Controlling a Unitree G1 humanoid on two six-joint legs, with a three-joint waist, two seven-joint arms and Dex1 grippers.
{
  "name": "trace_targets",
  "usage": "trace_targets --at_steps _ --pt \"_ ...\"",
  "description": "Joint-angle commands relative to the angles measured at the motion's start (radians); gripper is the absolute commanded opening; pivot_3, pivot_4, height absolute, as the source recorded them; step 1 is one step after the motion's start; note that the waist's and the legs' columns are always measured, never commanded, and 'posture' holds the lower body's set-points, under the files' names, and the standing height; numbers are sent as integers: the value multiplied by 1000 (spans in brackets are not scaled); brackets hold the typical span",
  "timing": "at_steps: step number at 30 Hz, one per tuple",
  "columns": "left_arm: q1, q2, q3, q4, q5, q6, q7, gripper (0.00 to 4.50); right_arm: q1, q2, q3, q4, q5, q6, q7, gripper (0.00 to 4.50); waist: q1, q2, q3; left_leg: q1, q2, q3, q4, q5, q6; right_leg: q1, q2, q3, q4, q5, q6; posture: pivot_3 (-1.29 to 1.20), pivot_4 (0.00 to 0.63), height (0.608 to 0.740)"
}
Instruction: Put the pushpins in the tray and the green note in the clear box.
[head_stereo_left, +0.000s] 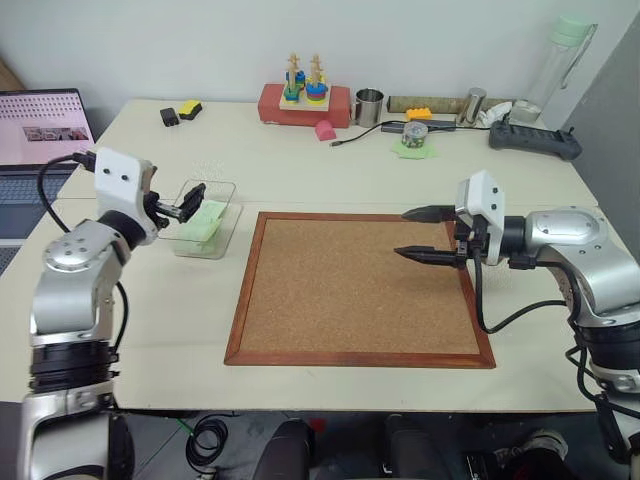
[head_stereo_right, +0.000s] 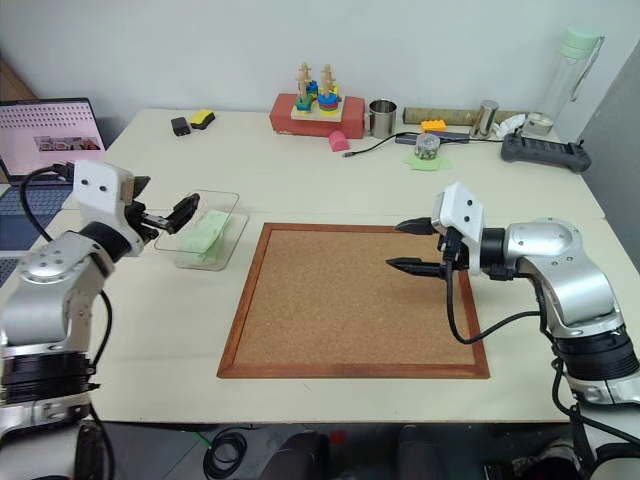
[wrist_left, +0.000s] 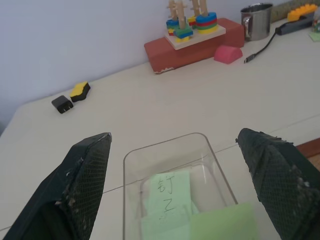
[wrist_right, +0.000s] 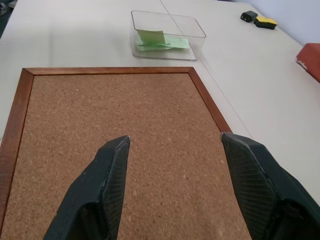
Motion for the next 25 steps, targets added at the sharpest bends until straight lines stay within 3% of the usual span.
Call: trace_targets --at_steps 1,7,12,17,25 --pt "51 112 17 -65 -14 -49 -165 4279 39 -53 -88 -5 -2 -35 -5 3014 0 0 0 0 0 0 0 0 0 0 0 0 0 0 0 0 150 740" --pt "201 261 90 -103 -107 -42 -437 4279 173 -175 -211 -18 42 -30 71 3014 0 0 0 0 1 2 0 0 0 0 0 0 -1 0 0 0 150 740" --pt "288 342 139 -57 -109 -57 -549 4279 285 -307 -275 19 36 -29 158 3014 -2 1 0 0 1 3 0 0 1 0 0 0 0 0 0 0 150 740" --pt "345 354 172 -60 -115 -46 -597 4279 324 -358 -290 86 1 -79 172 3014 -5 1 0 2 2 6 1 0 1 1 0 1 0 0 -1 0 150 740" --pt "372 345 201 -55 -107 -58 -596 4279 285 -349 -273 159 -22 -132 160 3014 -17 1 0 2 3 6 1 0 1 1 1 1 1 0 -1 0 150 740"
